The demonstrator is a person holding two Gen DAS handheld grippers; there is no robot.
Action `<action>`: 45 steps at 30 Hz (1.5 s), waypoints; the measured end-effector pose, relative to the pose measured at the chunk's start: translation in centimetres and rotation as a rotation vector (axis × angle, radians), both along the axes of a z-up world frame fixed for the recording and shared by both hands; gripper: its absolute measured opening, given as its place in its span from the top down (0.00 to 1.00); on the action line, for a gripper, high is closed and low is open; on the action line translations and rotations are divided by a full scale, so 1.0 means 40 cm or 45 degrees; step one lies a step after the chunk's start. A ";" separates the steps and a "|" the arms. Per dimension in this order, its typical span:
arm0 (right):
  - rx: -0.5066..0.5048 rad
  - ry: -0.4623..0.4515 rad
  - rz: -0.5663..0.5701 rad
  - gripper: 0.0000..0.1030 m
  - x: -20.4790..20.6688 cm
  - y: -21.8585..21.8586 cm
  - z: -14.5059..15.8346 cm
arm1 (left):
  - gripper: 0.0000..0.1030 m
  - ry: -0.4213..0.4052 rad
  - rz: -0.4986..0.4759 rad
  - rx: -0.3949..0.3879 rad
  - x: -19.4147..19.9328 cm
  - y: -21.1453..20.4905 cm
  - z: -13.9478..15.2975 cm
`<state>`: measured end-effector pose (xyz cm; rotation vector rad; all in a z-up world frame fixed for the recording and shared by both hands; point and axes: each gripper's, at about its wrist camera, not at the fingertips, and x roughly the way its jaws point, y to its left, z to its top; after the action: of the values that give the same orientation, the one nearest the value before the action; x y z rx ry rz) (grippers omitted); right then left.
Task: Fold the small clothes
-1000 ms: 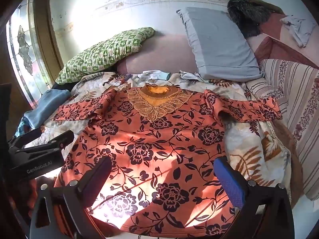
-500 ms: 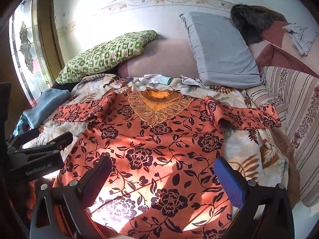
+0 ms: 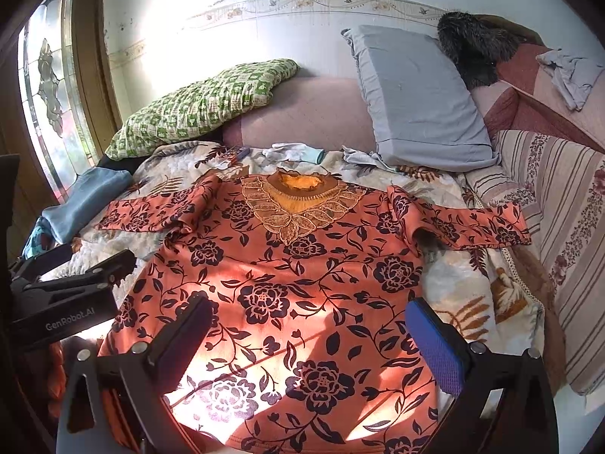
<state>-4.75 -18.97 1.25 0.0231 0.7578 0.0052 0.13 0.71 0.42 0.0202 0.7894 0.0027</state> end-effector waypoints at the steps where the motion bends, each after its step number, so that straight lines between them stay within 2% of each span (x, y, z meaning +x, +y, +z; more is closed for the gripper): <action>1: 0.000 -0.001 0.000 0.00 0.000 0.000 0.001 | 0.00 -0.001 0.003 -0.003 0.000 0.001 0.002; 13: -0.014 -0.017 0.005 0.00 -0.002 0.004 0.012 | 0.00 -0.027 0.007 -0.039 -0.008 0.010 0.015; 45: -0.018 -0.012 0.007 0.00 -0.009 0.007 0.014 | 0.00 -0.018 0.004 -0.032 -0.019 0.015 0.019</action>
<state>-5.10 -18.70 1.79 0.0075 0.7482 0.0049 -0.64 1.32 1.20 -0.0049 0.7756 -0.0042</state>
